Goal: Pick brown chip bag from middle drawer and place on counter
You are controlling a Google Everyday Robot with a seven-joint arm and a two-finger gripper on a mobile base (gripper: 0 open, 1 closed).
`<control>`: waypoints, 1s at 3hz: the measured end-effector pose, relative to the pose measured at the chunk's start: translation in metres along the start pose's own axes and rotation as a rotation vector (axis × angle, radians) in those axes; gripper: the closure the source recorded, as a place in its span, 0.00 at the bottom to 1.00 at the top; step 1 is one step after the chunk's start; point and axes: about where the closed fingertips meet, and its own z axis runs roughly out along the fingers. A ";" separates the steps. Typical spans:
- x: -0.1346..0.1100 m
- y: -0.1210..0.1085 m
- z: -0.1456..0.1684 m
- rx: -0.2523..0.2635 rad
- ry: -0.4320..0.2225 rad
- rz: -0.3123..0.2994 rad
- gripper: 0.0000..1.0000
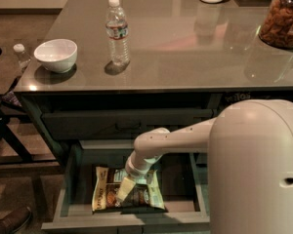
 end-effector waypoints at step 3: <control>0.071 -0.002 0.034 -0.050 0.023 0.097 0.00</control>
Offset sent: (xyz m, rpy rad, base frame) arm 0.0009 -0.0044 -0.0070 0.0273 0.0327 -0.0371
